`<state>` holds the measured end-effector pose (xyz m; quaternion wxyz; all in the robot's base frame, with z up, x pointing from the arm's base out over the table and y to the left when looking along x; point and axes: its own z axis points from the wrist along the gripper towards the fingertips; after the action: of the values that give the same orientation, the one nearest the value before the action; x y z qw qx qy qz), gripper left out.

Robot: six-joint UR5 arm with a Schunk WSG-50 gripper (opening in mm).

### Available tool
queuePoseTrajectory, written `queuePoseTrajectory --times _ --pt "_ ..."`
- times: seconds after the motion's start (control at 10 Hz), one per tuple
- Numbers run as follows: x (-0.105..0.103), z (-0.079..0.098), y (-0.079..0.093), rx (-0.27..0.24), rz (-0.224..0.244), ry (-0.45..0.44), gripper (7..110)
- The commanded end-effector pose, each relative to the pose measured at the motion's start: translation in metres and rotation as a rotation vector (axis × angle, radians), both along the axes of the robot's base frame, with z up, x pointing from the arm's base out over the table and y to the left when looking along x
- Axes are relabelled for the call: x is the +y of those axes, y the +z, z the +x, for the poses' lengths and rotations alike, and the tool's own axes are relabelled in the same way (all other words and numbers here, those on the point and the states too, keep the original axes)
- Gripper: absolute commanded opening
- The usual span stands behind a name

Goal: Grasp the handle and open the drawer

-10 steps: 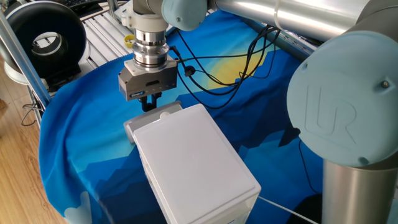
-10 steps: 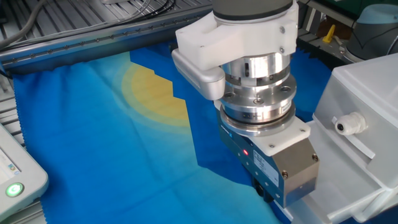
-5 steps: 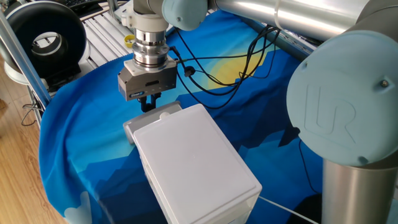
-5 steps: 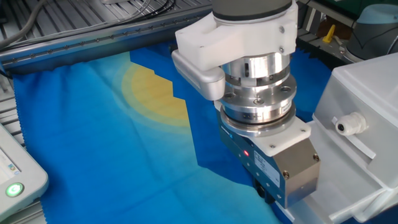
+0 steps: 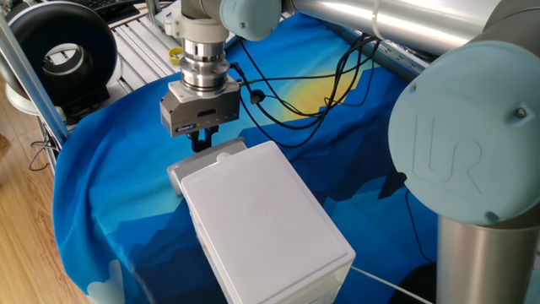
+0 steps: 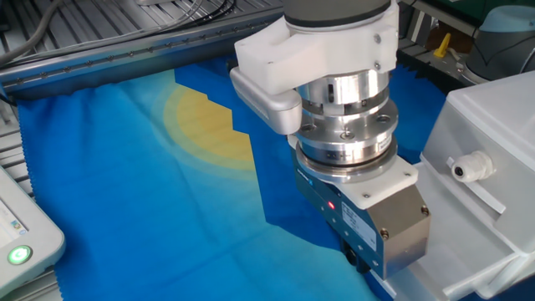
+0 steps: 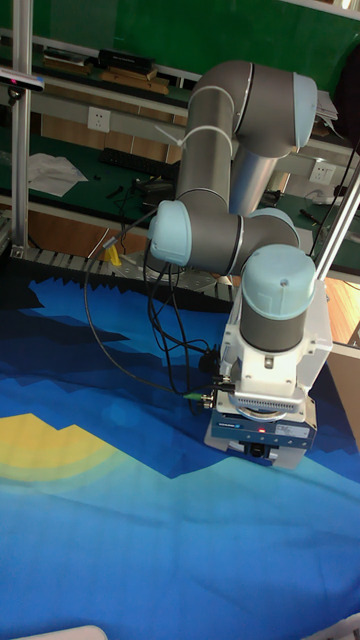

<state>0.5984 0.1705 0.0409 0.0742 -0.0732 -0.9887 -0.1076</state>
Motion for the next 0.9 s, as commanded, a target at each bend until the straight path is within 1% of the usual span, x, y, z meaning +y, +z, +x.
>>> queuePoseTrajectory --times 0.0,0.3,0.4,0.5,0.6,0.7,0.8 --pt "0.001 0.001 0.001 -0.001 0.008 -0.004 88" --pt "0.006 0.001 0.0 0.003 0.019 -0.02 88" --pt "0.005 -0.001 0.001 0.015 0.016 -0.033 88" --pt "-0.019 -0.01 -0.004 0.067 -0.094 -0.114 88" --pt "-0.037 -0.01 -0.007 0.066 -0.165 -0.112 88" --pt "-0.026 -0.013 -0.004 0.079 -0.134 -0.116 7" --pt "-0.015 -0.013 0.001 0.08 -0.109 -0.103 7"
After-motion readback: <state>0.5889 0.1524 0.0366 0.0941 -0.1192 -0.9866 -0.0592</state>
